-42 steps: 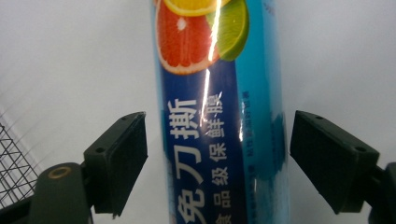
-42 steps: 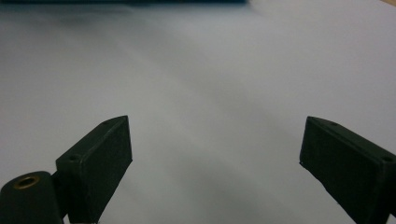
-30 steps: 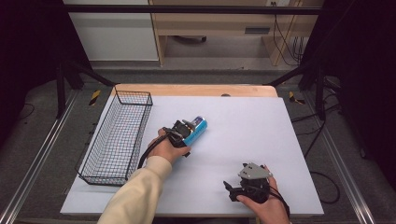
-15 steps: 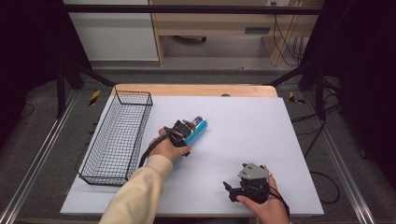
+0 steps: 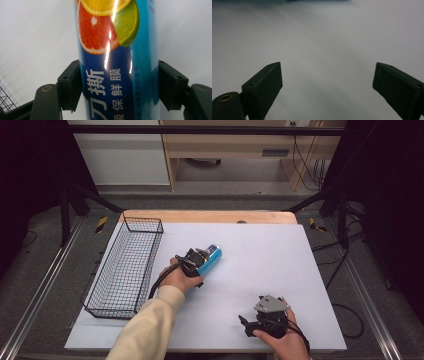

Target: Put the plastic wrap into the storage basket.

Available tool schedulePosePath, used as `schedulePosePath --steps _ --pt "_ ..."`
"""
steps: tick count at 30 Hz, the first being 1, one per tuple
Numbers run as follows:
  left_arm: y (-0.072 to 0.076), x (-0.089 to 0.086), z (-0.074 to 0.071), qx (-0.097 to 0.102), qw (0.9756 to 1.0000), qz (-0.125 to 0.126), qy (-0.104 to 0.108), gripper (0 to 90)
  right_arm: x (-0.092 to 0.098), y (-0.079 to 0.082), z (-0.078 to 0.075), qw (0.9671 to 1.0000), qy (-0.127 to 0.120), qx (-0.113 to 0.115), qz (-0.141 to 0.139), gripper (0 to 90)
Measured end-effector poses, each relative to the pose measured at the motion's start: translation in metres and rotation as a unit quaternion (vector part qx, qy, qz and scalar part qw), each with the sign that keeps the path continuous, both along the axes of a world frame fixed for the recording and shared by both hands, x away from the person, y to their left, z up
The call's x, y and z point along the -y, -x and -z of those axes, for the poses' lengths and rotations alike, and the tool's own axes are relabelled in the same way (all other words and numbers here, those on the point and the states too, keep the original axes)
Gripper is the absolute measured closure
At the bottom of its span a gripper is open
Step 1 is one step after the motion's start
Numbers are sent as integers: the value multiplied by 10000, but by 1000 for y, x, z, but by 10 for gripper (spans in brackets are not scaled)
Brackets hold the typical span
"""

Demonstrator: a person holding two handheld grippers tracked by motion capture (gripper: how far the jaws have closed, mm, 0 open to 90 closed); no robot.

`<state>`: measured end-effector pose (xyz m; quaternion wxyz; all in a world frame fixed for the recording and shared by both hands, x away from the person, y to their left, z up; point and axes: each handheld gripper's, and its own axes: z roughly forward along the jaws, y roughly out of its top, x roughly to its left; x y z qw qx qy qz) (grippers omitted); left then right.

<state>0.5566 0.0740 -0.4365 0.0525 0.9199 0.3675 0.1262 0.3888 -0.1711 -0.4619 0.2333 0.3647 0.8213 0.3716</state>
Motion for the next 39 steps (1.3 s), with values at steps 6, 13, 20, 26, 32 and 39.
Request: schedulePosePath --steps 6,13,20,26,32,39 --pt "1 0 0 22 10000 -47 2 307 0 0 0 10000 0 1 -4 94" --pt "1 -1 -1 67 10000 -34 -32 313 0 0 1 10000 -14 -19 8 94" --pt "3 -2 -9 109 9999 10 -59 316 -1 -1 1 10000 19 -31 -19 95" --pt "5 -5 -22 188 9998 30 -19 317 -2 -1 2 10000 24 -28 -54 96" --pt "7 -8 -36 303 9995 28 19 318 -2 -1 2 10000 22 -31 -45 96" --pt "9 -8 -47 383 9992 59 54 319 -3 -1 3 10000 34 -51 -57 96"
